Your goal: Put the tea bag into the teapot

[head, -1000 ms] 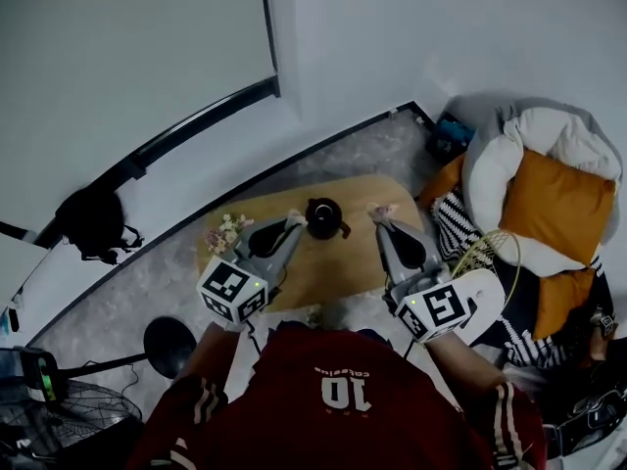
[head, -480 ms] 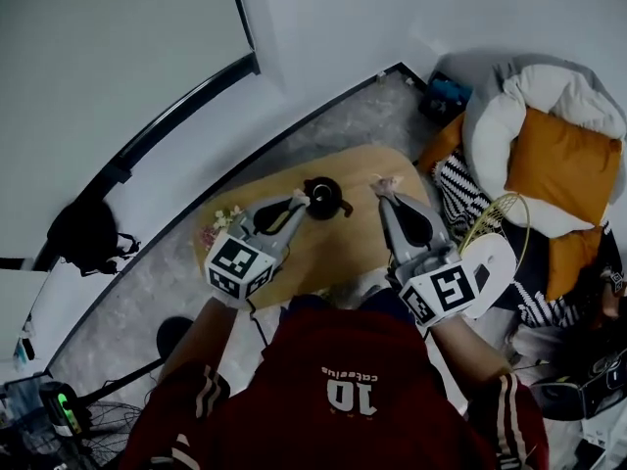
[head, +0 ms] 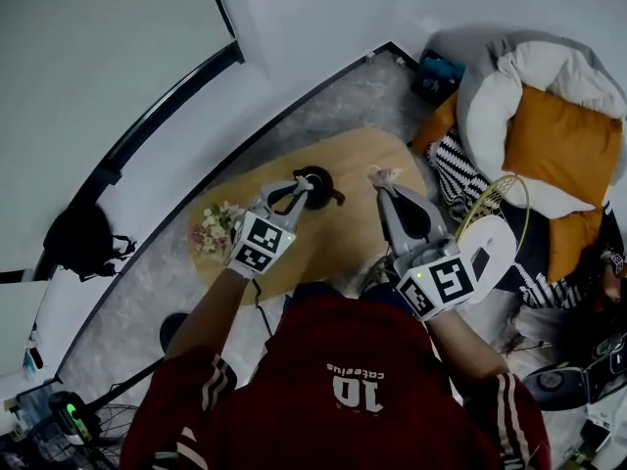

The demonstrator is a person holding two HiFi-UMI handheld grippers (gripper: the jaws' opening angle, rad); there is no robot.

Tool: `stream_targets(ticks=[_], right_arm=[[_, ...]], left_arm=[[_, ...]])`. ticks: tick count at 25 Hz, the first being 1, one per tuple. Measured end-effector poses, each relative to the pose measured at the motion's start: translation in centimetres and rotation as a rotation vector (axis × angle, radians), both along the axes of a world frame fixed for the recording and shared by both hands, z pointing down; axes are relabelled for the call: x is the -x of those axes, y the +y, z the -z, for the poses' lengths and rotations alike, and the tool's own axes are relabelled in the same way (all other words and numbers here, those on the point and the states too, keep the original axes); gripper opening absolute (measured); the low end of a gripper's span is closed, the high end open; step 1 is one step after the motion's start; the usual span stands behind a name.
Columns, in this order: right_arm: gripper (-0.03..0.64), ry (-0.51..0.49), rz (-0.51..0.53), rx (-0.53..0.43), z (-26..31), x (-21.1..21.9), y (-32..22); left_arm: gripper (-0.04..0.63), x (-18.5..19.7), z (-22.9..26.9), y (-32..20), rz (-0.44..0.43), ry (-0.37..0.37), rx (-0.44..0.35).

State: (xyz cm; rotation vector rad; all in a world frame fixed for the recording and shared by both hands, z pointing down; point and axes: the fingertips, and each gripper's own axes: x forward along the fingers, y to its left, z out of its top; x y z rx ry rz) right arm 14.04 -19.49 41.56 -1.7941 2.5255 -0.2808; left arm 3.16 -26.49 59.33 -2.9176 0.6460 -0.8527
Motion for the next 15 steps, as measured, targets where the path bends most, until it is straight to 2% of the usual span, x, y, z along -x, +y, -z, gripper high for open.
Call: stream_targets(ticks=[4,9,15], right_arm=[[-0.003,0.003,-0.004,0.018,-0.5,-0.8,-0.2],[-0.002,0.013,-0.008,0.046,-1.3,-2.0,-0.1],[-0.002,0.012,-0.036,0.066,-1.8,-2.8,0.1]], left_arm=[[0.054,-1.2,-4.0,-1.2,0.006,-0.036,0.091],[0.054,-2.4,-8.2,-3.2,0.073,-0.029,0.228],[0.055,-2.8,-11.9,-4.9,0.104,-0.096,0.275]])
